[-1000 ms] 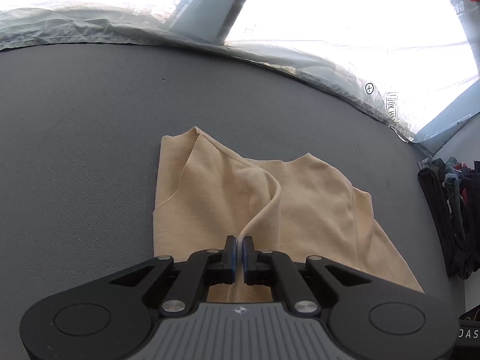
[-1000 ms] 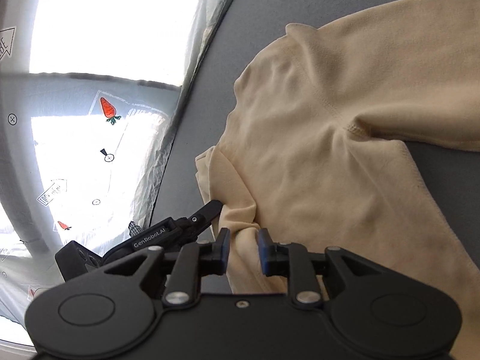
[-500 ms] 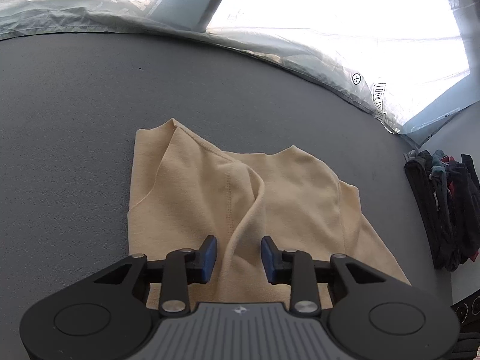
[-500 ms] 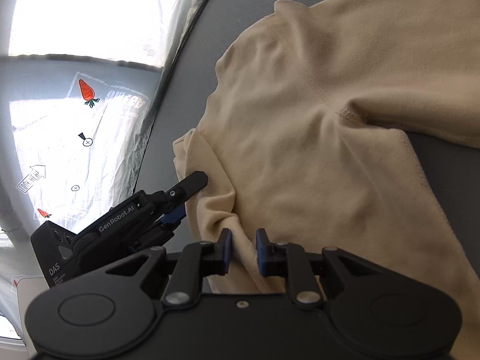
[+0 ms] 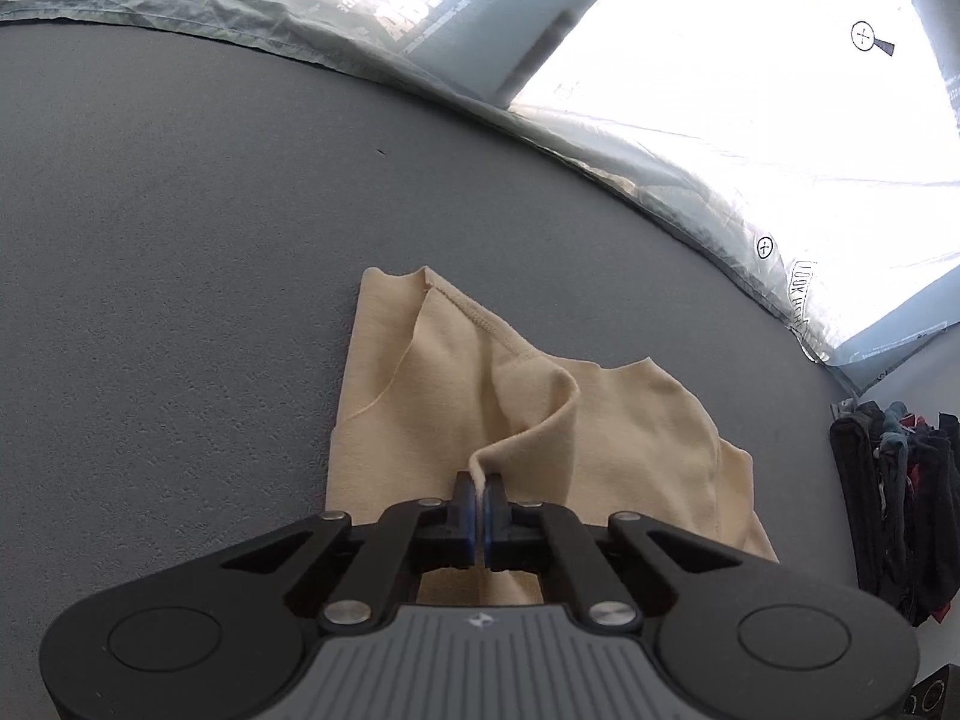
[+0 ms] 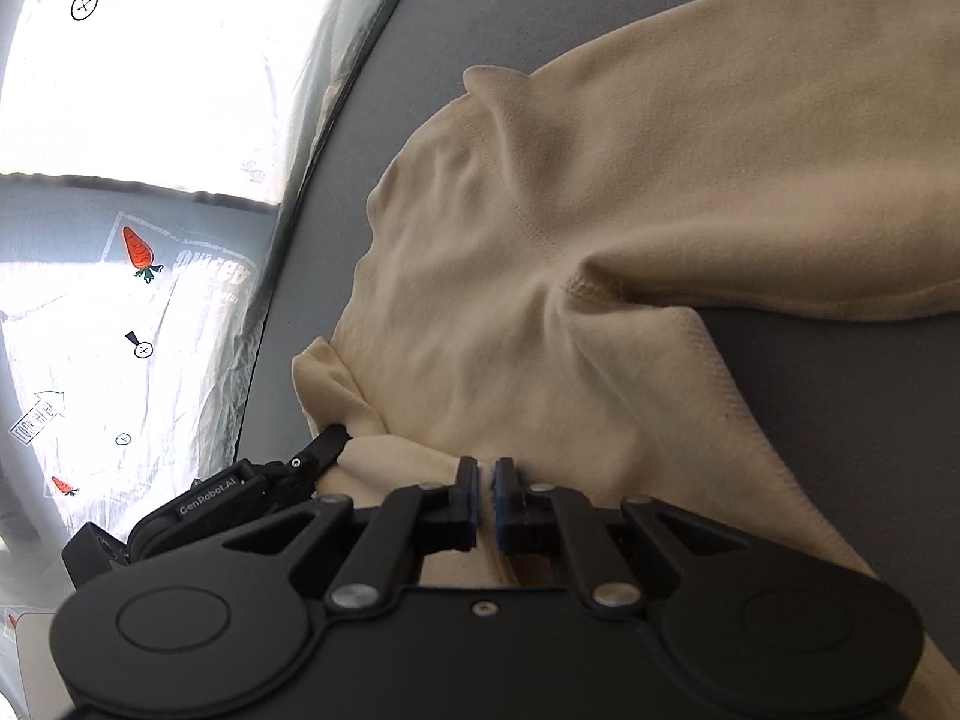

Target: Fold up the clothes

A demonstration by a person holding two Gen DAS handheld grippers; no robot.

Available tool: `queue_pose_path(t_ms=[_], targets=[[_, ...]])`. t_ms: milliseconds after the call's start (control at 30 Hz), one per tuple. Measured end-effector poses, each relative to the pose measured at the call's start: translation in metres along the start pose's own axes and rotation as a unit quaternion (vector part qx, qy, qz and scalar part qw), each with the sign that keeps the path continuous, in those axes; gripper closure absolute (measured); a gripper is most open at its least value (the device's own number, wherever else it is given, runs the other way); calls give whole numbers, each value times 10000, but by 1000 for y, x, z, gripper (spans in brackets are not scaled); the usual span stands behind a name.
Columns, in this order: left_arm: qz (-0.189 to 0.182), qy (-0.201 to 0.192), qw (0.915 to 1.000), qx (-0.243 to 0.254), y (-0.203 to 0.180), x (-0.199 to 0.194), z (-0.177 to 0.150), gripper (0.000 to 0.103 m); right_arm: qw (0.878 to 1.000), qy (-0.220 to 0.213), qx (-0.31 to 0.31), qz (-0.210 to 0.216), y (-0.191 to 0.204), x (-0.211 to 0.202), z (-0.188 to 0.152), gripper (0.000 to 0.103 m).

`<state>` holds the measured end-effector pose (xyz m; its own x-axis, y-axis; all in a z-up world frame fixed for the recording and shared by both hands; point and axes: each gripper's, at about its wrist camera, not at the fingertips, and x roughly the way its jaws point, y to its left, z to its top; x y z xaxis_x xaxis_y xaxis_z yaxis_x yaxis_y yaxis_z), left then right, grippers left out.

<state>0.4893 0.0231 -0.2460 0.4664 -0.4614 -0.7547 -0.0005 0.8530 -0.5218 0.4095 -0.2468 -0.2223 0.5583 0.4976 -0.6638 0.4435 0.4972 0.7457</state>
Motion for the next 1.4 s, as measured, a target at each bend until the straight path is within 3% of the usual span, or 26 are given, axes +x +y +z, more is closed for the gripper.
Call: queue_pose_path(t_ms=[167, 333, 467, 700, 767, 900, 1000, 1133, 1200, 1300, 1400], targets=[[88, 18, 10000, 33, -4, -3, 2, 95, 9997, 71, -205, -141, 7, 5, 2, 95], [377, -127, 9988, 298, -16, -24, 0, 73, 9998, -28, -103, -181, 6, -10, 4, 79], [736, -417, 9958, 346, -19, -60, -13, 65, 9993, -319, -169, -113, 3, -38, 0, 72], [1153, -359, 9923, 291, -21, -113, -80, 49, 9974, -586, -413, -41, -13, -86, -27, 71], [1264, -204, 9913, 318, -24, -117, -104, 44, 9970, -590, -470, -159, -21, -95, -36, 63], [1545, 166, 9869, 438, -35, -118, -152, 43, 9927, -682, -850, -507, -38, -120, -48, 50], [1751, 350, 9819, 629, -44, -116, -178, 41, 9826, -854, -1346, -957, -46, -139, -53, 31], [2049, 406, 9735, 929, -55, -111, -207, 30, 9604, -1253, -1945, -1553, -66, -163, -48, 21], [2207, 401, 9686, 1076, -60, -108, -220, 21, 9462, -1450, -2233, -1839, -77, -175, -45, 19], [2451, 336, 9614, 1205, -65, -101, -229, 16, 9209, -1740, -2656, -2261, -92, -193, -40, 18], [2620, 240, 9593, 1026, -64, -97, -231, 5, 8954, -2020, -2948, -2655, -111, -210, -32, 18]])
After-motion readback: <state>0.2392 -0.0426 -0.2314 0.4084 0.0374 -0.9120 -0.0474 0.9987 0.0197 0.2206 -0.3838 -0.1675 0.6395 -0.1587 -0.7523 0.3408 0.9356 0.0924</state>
